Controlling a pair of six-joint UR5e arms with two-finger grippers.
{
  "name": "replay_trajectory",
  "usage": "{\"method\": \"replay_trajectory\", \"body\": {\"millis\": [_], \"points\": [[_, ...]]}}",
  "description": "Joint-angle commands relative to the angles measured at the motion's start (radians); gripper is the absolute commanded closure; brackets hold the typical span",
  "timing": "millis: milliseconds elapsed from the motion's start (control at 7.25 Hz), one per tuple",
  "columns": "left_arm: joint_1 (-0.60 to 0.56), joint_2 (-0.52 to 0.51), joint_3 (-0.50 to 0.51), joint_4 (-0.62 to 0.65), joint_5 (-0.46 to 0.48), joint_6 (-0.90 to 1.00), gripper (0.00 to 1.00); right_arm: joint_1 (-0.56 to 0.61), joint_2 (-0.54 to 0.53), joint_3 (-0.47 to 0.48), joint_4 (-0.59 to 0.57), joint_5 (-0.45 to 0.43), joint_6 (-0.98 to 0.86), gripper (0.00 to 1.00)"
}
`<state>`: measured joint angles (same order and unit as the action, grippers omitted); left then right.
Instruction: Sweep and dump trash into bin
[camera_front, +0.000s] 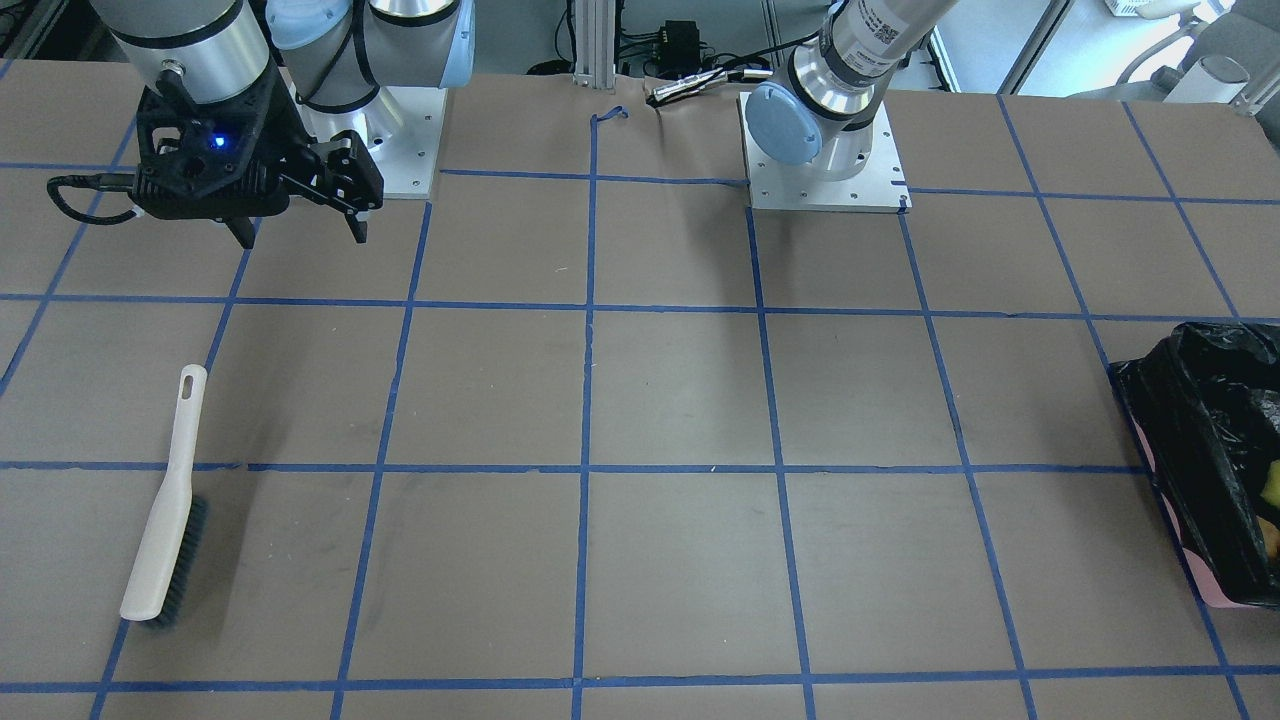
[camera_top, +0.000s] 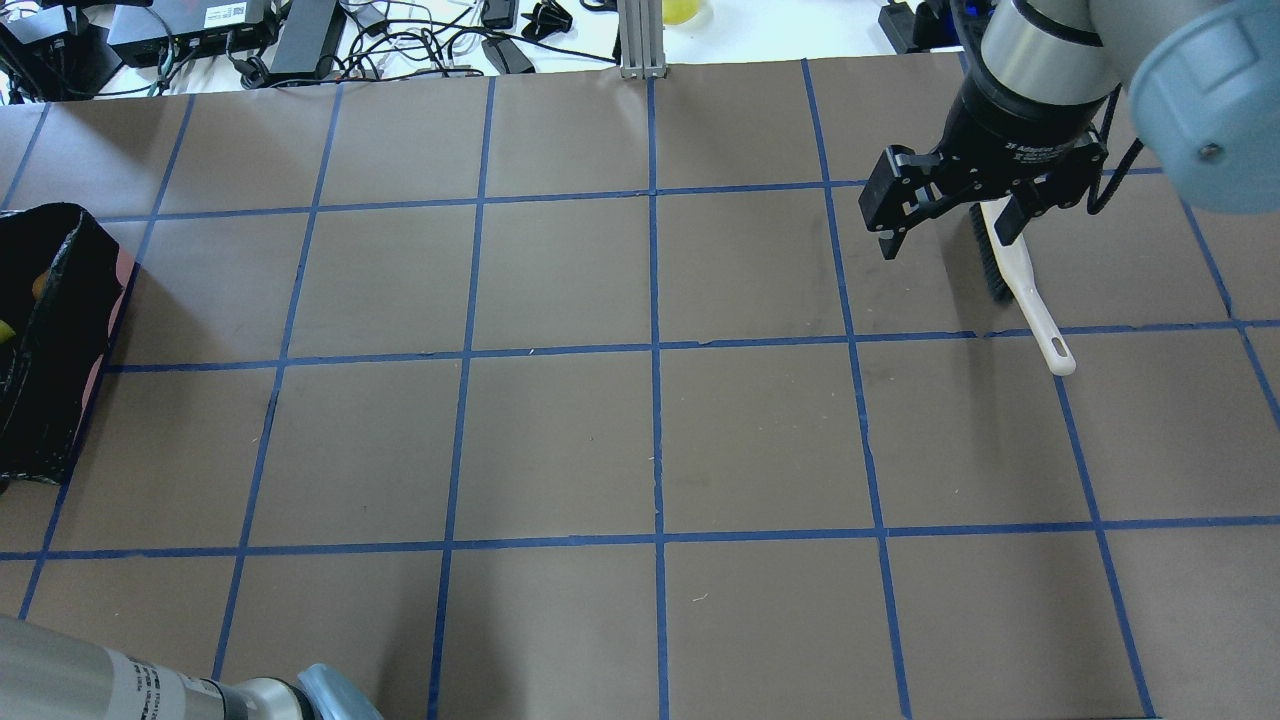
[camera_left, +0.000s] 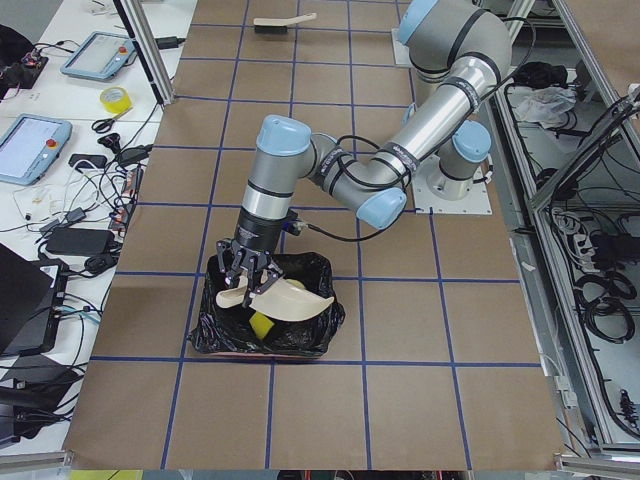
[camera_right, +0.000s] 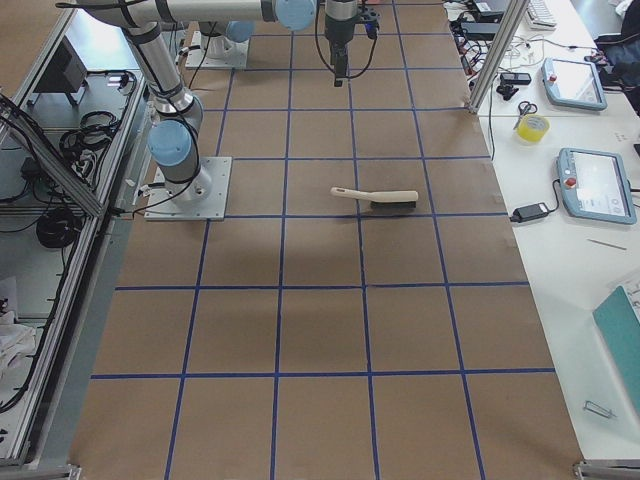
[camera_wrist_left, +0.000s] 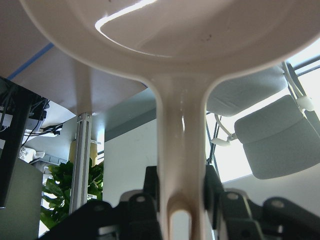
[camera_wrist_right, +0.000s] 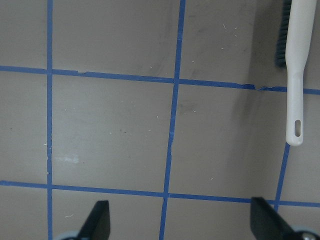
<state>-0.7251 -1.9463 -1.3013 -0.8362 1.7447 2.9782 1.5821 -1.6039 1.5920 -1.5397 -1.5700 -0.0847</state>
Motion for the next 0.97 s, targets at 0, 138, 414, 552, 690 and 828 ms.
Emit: {"method": "replay_trajectory", "body": {"millis": [0, 138, 414, 552, 690, 828], "points": [[-0.026, -0.002, 0.103, -0.24, -0.01, -0.158, 1.0, -0.001, -0.008, 0.0, 0.006, 0.004, -0.001, 0.0], [-0.061, 0.013, 0.105, -0.292, -0.013, -0.25, 1.0, -0.001, -0.016, 0.0, 0.006, 0.004, -0.003, 0.0], [-0.146, 0.026, 0.105, -0.378, -0.031, -0.458, 1.0, -0.001, -0.033, 0.006, 0.004, 0.002, -0.004, 0.0], [-0.208, 0.029, 0.105, -0.432, -0.034, -0.551, 1.0, -0.001, -0.033, 0.006, 0.007, 0.002, -0.004, 0.0], [-0.274, 0.026, 0.099, -0.47, -0.034, -0.652, 1.0, -0.001, -0.036, 0.008, 0.009, 0.002, -0.004, 0.0], [-0.34, 0.023, 0.091, -0.492, -0.034, -0.73, 1.0, -0.001, -0.036, 0.008, 0.009, 0.002, -0.001, 0.0]]}}
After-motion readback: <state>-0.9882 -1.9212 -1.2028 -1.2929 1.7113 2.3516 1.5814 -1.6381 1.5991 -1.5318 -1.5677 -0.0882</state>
